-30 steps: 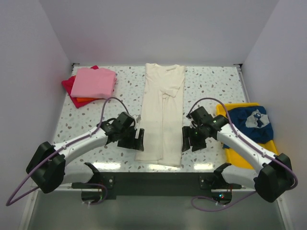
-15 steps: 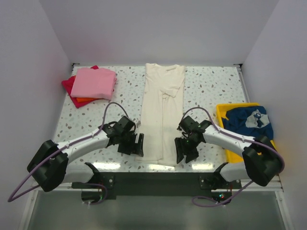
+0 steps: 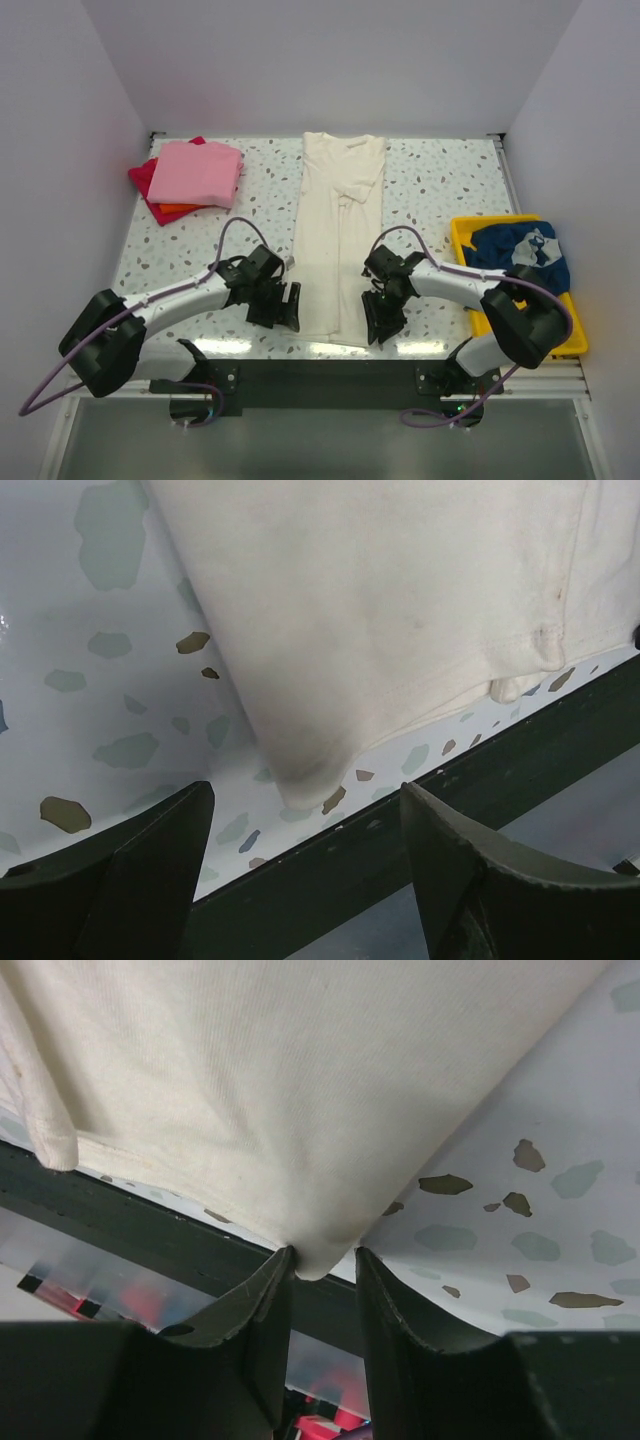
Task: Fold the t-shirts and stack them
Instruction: Fold the tshirt
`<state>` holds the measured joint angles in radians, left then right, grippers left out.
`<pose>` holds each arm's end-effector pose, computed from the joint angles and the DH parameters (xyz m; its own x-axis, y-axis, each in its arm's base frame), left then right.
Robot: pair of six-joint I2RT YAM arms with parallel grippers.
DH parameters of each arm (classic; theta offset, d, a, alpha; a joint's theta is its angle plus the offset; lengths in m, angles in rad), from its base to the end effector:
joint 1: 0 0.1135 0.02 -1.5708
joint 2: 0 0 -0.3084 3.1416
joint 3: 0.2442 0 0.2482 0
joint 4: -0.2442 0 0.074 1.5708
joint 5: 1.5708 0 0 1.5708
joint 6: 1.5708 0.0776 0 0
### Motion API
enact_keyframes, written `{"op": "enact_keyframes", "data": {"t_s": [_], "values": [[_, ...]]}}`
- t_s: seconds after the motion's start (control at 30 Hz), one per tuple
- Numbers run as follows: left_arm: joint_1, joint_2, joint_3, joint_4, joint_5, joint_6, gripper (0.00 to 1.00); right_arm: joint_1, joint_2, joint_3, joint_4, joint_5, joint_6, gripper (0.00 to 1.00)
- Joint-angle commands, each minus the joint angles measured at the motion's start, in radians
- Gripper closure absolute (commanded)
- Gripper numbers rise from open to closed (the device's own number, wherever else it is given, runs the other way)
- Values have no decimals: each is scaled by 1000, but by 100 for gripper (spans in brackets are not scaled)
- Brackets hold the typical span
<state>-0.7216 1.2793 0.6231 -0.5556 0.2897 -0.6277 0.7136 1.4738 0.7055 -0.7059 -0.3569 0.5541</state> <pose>0.1437 -0.1560 0.1706 -0.9849 0.1170 -0.1273 0.1606 0.8919 -0.4228 0.1479 0.1640 0.1502 -0.9760 -0.1929 0.1010 -0.1473 0.9264 0.3465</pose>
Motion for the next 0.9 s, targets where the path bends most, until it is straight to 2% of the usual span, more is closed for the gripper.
{"op": "enact_keyframes", "data": {"t_s": [0.0,0.1,0.27,0.3,0.43,0.5,0.87], "values": [[-7,12,0,13,26,-29,21,10,16,-12,29,-17,-14,66],[-9,15,-2,5,22,-50,22,15,14,-18,42,-22,-14,69],[-29,12,-19,17,25,-99,27,17,2,-29,40,-24,-10,83],[-32,14,-26,23,26,-118,30,17,-1,-31,42,-24,-8,86],[-52,22,-26,25,13,-135,37,17,-3,-34,36,-24,-10,90],[-56,29,-28,16,2,-142,44,17,-7,-32,33,-22,-10,90],[-59,74,-5,5,-84,-132,49,17,-18,-37,36,-24,-11,91]]}}
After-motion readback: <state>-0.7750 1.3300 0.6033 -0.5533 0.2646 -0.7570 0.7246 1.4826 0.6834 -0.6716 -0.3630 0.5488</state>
